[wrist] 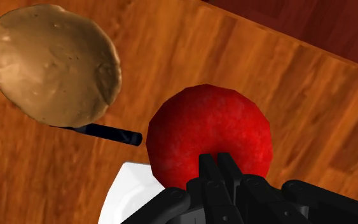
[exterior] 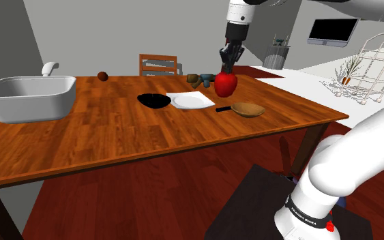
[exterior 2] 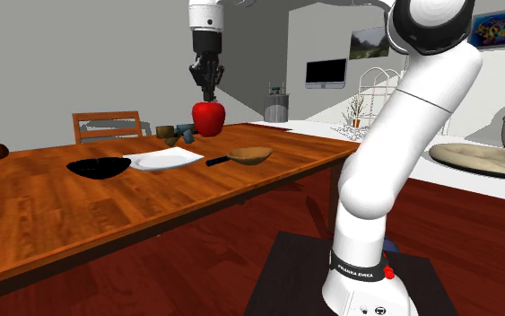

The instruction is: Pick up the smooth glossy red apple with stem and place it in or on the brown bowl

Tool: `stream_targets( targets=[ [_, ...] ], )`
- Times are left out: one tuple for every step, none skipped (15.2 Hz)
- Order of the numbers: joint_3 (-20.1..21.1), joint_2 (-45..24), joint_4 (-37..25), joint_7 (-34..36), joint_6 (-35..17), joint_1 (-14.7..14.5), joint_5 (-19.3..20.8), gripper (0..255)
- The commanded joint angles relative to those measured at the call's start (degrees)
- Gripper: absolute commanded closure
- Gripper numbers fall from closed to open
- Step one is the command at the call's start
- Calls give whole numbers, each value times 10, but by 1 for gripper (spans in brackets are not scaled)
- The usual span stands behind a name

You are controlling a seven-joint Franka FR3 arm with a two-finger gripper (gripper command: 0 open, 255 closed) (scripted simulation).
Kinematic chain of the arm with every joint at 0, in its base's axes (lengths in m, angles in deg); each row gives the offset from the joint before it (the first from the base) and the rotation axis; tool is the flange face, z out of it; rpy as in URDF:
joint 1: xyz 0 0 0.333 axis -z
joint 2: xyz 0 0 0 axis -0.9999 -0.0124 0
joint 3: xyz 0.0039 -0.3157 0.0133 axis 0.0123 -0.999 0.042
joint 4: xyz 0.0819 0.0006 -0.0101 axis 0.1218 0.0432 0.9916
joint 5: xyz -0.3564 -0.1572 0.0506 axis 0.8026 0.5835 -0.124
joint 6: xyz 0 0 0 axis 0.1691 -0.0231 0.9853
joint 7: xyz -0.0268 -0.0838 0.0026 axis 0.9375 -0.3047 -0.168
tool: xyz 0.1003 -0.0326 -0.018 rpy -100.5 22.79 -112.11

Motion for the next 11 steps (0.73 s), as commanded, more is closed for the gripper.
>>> stream_targets(
  targets=[
    [-19,8,-2,-27,8,8,6,255],
    [-29,11,-5,-40,13,12,9,255],
    [-39,13,-9,-54,17,16,12,255],
    [-48,14,-13,-68,22,19,15,255],
    [-58,15,-18,-82,27,23,19,255],
    [-68,16,-24,-96,31,27,22,255],
    [-79,16,-30,-109,36,31,25,255],
    [-89,15,-37,-124,41,34,28,255],
    [-99,13,-45,-138,45,38,31,255],
    [-109,11,-53,-152,50,41,34,255],
    [-120,8,-62,-167,54,45,37,255]
  ],
)
